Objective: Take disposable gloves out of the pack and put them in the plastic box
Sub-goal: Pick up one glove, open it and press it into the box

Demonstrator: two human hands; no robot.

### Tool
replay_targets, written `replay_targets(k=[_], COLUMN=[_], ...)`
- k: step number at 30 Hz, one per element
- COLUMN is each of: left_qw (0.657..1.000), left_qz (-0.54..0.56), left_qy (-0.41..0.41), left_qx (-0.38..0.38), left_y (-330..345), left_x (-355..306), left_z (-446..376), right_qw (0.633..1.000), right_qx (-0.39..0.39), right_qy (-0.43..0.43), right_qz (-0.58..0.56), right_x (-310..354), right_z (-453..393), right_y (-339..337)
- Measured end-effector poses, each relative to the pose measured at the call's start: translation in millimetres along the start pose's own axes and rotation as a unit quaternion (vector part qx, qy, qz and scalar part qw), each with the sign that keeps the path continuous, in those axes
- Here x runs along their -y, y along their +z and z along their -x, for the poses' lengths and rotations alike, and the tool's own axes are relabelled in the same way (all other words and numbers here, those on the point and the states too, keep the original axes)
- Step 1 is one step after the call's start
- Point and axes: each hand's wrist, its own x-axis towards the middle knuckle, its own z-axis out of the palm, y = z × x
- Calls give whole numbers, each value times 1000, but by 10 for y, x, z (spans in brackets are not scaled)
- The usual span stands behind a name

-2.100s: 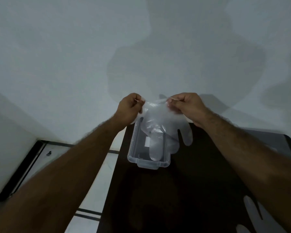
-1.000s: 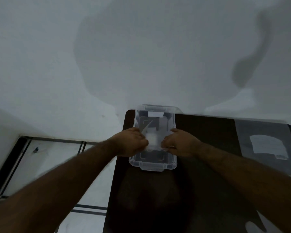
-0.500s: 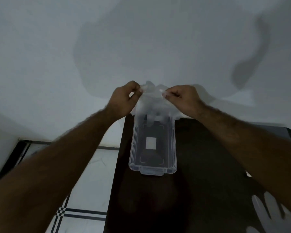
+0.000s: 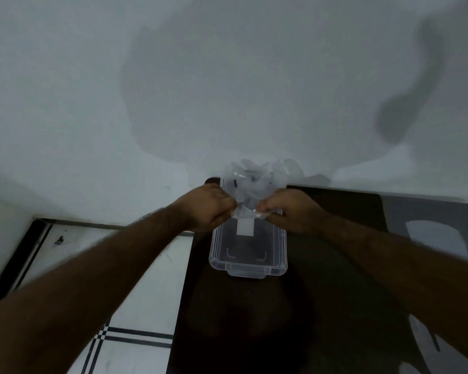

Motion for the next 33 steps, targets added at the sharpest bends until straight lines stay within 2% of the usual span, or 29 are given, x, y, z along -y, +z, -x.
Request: replay_targets(k=[4, 8, 15, 22, 26, 31, 33], left_qw=[999, 989, 948, 919, 911, 926, 926], left_qz=[-12, -56, -151, -140, -126, -114, -116], left_qy=[10, 43, 70, 58, 47, 66, 61], left_qx=[49, 126, 270, 365, 391, 354, 355], left_y=[253, 405, 461, 476, 417, 397, 461], left_x=[-16, -70, -219, -270, -327, -346, -364], left_z=[-6, -99, -255, -317, -276, -222, -232], right_qw=[993, 969, 924, 867, 860, 883, 883], right_qx=[97, 199, 310, 444, 448, 373, 366], right_qy=[28, 31, -14, 4, 10, -31, -17], right_qz=[66, 141, 226, 226, 243, 283, 295], right_x=[-123, -202, -121, 108, 105, 81, 107], right_z=[-7, 19, 27, -169, -237, -240, -223], right_y=[231, 387, 547, 504, 575, 682, 726])
